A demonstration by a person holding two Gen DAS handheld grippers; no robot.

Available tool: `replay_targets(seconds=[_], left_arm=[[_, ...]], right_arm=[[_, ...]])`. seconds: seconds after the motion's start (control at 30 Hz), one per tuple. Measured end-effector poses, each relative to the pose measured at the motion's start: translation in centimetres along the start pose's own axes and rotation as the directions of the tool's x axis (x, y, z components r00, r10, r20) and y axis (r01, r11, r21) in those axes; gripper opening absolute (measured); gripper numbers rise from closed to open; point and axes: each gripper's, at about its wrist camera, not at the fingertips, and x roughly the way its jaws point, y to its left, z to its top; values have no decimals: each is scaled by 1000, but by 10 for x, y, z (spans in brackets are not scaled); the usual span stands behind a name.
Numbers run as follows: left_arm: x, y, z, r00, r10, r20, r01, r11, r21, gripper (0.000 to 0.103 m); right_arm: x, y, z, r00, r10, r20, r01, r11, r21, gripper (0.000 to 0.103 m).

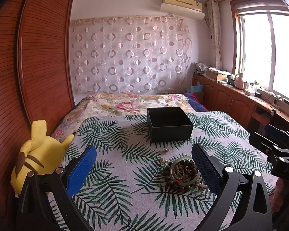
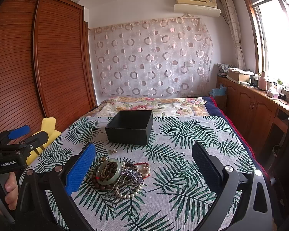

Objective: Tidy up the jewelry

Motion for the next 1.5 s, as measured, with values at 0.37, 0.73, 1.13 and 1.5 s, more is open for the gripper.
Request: replay_targets(seconds=[0.37,0.73,1.13,1.5], left_arm=[[0,0,-1,1000,0,3,0,1000,-1,96],[0,0,-2,1000,0,4,0,1000,-2,96],[-4,-6,4,1000,-2,0,2,1000,0,96],[20,1,-14,996,-43,-75,43,999,-6,96]], right_arm=[[0,0,0,1000,1,0,-1,1000,1,101],[0,-1,0,1000,1,1,-1,1000,1,101],[1,1,0,1000,4,-4,-4,1000,0,101],[13,-3,-15,998,37,-54,-39,999,-22,101]])
